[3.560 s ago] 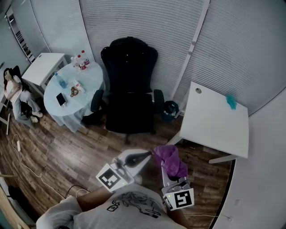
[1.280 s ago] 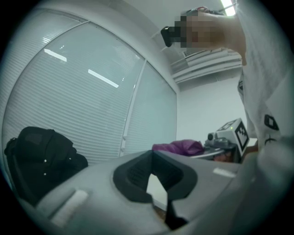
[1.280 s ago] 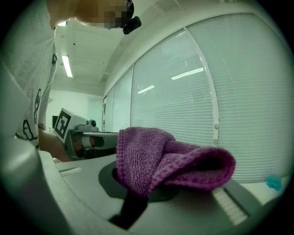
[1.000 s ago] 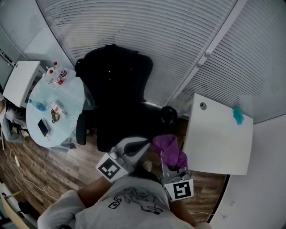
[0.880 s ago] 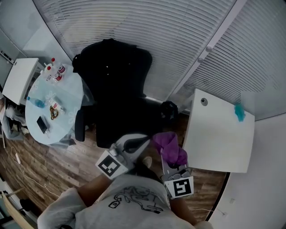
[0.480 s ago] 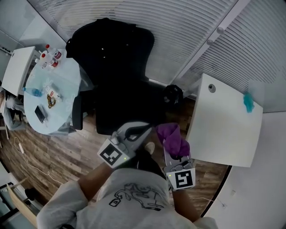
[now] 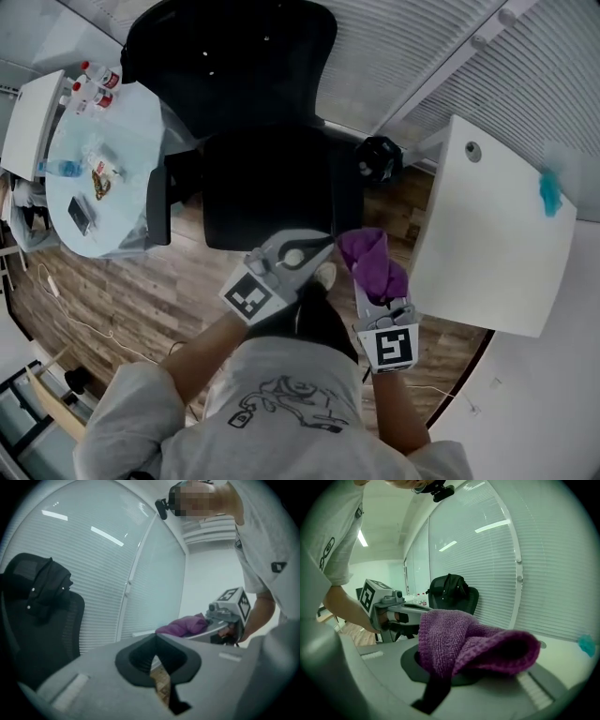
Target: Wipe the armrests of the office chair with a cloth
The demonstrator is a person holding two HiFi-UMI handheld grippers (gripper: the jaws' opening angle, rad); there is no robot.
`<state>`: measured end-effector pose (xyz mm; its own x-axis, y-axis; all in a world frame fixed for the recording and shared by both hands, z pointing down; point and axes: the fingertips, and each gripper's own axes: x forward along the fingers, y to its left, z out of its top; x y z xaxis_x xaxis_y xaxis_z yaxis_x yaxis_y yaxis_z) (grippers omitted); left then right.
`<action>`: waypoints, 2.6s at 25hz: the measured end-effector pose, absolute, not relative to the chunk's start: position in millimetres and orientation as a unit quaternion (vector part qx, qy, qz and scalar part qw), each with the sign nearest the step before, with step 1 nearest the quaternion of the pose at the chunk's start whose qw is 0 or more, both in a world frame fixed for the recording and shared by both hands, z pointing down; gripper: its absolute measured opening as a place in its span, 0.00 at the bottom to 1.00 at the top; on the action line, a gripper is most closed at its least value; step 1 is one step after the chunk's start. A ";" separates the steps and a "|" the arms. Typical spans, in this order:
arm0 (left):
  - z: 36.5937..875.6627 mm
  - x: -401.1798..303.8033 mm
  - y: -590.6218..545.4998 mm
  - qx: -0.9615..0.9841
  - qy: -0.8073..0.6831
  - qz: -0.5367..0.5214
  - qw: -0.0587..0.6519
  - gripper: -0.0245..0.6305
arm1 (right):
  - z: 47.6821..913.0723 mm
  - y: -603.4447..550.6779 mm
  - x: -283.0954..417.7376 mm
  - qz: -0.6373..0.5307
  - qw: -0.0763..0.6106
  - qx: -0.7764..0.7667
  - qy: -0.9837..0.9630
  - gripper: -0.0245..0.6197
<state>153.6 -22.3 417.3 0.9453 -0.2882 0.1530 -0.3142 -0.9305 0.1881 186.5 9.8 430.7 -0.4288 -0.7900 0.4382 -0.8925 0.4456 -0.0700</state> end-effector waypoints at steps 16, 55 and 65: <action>502.5 152.8 -15.9 0.978 -0.149 0.073 0.124 0.04 | 524.8 18.1 187.6 0.183 0.211 0.504 -0.817 0.09; 585.3 141.3 -54.5 0.974 -0.135 0.114 0.141 0.04 | 671.5 -0.5 188.9 0.349 0.245 0.451 -0.784 0.09; 586.5 132.0 -63.0 0.972 -0.144 0.112 0.146 0.04 | 666.3 -15.1 186.4 0.355 0.235 0.448 -0.786 0.09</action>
